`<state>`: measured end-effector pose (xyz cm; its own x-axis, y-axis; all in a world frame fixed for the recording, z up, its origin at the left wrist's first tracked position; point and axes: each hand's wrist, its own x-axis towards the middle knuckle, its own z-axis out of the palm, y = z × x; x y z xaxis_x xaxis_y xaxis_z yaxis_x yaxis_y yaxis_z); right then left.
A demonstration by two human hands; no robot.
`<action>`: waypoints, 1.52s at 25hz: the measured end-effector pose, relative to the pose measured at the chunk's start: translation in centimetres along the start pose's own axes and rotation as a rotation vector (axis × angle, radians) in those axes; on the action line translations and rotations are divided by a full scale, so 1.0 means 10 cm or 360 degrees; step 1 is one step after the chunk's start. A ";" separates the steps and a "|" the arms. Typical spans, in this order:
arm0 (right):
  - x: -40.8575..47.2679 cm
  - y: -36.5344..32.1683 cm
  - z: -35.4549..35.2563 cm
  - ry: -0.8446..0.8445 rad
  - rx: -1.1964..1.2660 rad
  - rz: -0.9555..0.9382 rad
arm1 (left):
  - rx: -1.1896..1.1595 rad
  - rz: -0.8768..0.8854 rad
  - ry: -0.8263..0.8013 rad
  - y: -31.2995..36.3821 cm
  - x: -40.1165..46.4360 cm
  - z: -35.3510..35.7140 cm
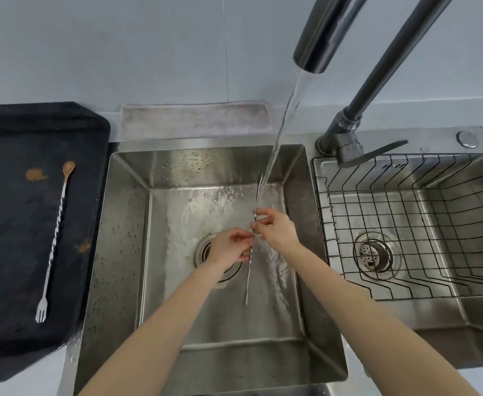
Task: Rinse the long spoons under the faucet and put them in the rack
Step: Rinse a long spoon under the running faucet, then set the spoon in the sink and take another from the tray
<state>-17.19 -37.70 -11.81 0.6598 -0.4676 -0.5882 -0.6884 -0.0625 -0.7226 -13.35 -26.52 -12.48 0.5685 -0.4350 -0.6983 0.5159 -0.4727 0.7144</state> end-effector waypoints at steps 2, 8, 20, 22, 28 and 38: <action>0.11 0.15 0.10 0.0001 0.0011 0.0099 | 0.0019 -0.0073 0.0004 -0.12 0.12 0.01; 0.38 0.48 0.35 -0.0160 -0.0057 0.0361 | 0.0119 -0.0331 0.0131 -0.42 0.42 0.08; 0.43 0.65 0.45 -0.0208 0.0268 0.0666 | 0.0118 -0.0457 0.0160 -0.71 0.61 0.05; 0.42 0.65 0.46 -0.0200 0.0257 0.0672 | 0.0106 -0.0449 0.0156 -0.72 0.61 0.05; 0.35 0.64 0.46 -0.0247 0.0049 0.0628 | 0.0369 -0.0355 0.0034 -0.57 0.48 -0.03; -0.15 -0.17 0.28 -0.0225 -0.0569 0.0043 | 0.1380 0.0225 0.0191 0.14 -0.06 -0.58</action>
<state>-16.16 -34.47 -10.72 0.6581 -0.3485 -0.6675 -0.7510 -0.3674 -0.5486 -9.31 -22.46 -10.79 0.6784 -0.4730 -0.5622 -0.2038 -0.8563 0.4746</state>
